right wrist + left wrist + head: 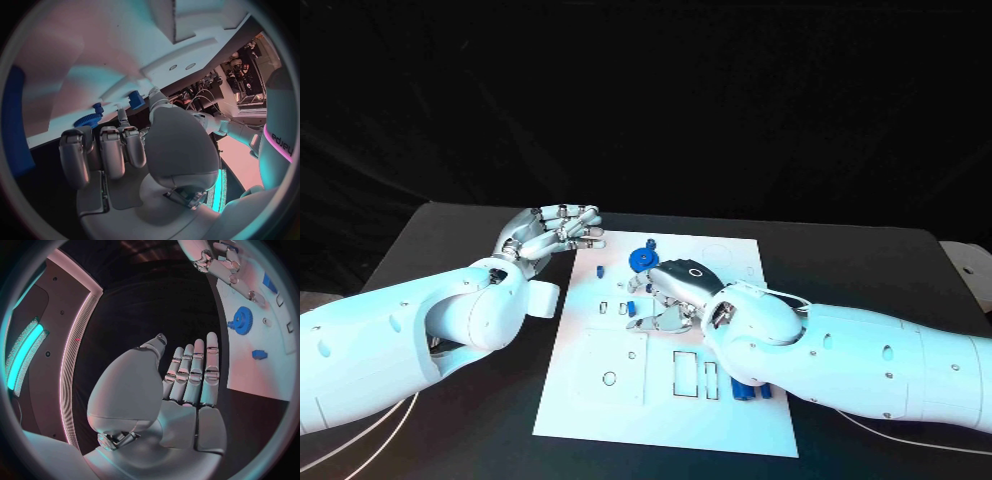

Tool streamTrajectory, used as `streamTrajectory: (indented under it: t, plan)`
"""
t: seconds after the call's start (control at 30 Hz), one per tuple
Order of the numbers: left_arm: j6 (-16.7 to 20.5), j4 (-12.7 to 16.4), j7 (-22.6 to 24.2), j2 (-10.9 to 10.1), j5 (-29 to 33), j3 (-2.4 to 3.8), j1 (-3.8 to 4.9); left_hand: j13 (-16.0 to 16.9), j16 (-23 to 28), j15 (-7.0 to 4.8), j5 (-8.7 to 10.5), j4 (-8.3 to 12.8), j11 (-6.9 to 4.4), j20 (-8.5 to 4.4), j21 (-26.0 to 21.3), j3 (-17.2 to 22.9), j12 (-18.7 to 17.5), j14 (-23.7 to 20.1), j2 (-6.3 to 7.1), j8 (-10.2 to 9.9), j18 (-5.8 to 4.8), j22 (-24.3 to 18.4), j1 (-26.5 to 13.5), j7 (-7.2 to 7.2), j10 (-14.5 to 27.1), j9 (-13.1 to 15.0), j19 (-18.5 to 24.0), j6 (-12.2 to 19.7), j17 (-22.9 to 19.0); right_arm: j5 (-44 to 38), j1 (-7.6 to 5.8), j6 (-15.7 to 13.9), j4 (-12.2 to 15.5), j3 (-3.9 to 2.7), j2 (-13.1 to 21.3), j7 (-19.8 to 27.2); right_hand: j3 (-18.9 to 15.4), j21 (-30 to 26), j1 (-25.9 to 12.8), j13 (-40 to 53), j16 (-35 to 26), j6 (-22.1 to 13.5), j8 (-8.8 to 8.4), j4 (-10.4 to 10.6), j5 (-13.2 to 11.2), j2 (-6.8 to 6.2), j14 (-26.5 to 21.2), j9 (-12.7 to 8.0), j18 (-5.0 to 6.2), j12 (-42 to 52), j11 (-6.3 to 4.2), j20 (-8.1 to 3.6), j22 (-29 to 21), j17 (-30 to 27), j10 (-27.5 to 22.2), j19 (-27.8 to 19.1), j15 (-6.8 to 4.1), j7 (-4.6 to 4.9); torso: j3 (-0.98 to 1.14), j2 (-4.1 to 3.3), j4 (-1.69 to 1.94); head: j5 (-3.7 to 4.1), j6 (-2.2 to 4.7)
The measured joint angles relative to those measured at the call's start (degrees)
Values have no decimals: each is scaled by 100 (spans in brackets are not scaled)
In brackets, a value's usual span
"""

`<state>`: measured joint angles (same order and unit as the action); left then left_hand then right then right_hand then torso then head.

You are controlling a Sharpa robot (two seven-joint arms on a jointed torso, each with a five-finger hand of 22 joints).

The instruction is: Assemble the parts on the task board

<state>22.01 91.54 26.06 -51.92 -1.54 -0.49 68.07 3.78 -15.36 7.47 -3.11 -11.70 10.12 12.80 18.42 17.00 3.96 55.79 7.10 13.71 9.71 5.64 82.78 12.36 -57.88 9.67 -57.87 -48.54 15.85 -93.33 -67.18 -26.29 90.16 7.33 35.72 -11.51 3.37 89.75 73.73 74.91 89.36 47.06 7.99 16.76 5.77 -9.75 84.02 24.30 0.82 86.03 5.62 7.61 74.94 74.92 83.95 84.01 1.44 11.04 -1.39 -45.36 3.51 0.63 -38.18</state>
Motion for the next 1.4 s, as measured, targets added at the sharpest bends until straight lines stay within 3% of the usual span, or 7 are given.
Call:
streamTrajectory:
  t: [0.37, 0.63, 0.87, 0.97, 1.03, 1.13, 1.4]
  plan:
    - [-396, -136, -863, -29, -1024, 0, 3, 423, -1652, -661, 0, -477, -518, -675, 1286, -485, 671, 2111, 55, 251, 0, 601, -702, -298, -1525, 232, -1493, -505, 1311, 818, -333, -770, 496, -61, 841, 713, 133, 0, 426, 0, -21, 368, 198, -80, 426, 339, 0, 41, 0, 0, -20, 0, -1, -1, 19, 0, -1, -138, 21, 63, -32, -45, 40]
    - [-1242, -279, -2121, 68, -2585, 1, 226, 2178, -5989, -699, 14, -498, -542, -739, 4336, -773, 2642, 2538, -377, 1103, -96, 3427, -921, -323, -517, 1059, -1350, 134, 5546, 2311, -636, -898, 585, -77, 1596, 1319, 171, 0, 456, -1, -21, 425, 263, -73, 545, 369, 1, 59, 0, 0, -41, -44, -2, -1, -3, 0, -45, -154, 67, 207, -62, -115, -1]
    - [-2013, -421, -3027, 242, -3732, -1, 463, 2256, -3238, -635, 14, -513, -439, -685, 2811, -189, 2846, 1393, -601, 1531, 52, 1641, -590, -203, 394, 1369, -830, 780, 3141, 3013, -713, -899, 583, -77, 1953, 1503, 186, 0, 456, -1, -21, 444, 289, -57, 576, 369, 1, 61, 0, 0, -62, -44, -2, -1, 19, 0, -45, -173, 119, 339, -83, -174, -54]
    - [-2275, -475, -3272, 302, -3987, -5, 530, 1960, -3360, -640, 14, -500, -420, -711, 2570, 30, 2583, 1856, -611, 1636, 52, 1451, -580, -204, 463, 1404, -1381, 948, 3412, 3142, -720, -896, 564, -76, 2011, 1538, 203, 0, 456, -1, -21, 444, 289, -74, 576, 369, 1, 60, 0, 0, -62, -44, -2, -1, 19, 0, -45, -173, 138, 382, -87, -195, -80]
    - [-2445, -518, -3431, 365, -4135, -9, 580, 2058, -5170, -661, -24, -499, -459, -754, 4626, 91, 2916, 2497, -636, 1839, -350, 4181, -718, -239, 191, 1474, -2297, 928, 5084, 3213, -723, -894, 536, -74, 2046, 1551, 203, 0, 456, -1, -21, 444, 289, -74, 575, 369, 1, 60, 0, 0, -62, -44, -2, -1, 19, 0, -45, -173, 150, 408, -87, -205, -102]
    - [-2609, -566, -3617, 446, -4287, -31, 617, 2498, -6348, -674, -10, -503, -483, -748, 5681, 75, 3690, 2768, -621, 2193, -448, 5636, -1085, -287, 135, 1611, -2424, 880, 5807, 3276, -724, -890, 514, -71, 2078, 1556, 202, 0, 473, -1, -21, 444, 289, -74, 576, 386, 1, 60, 0, 0, -61, -43, -3, -1, 19, 0, -44, -173, 162, 436, -86, -215, -127]
    - [-2909, -772, -4371, 804, -4708, -149, 730, 5683, -7444, -933, 2, -513, -862, -933, 6528, -741, 6947, 2818, -371, 3214, -581, 6911, -1942, -657, -1442, 2105, -2609, 552, 5911, 3368, -727, -873, 462, -65, 2143, 1549, 202, 0, 479, -1, -21, 444, 309, -74, 575, 392, 1, 66, 0, 0, -61, -43, -3, -2, 19, 0, -44, -173, 186, 502, -70, -211, -215]
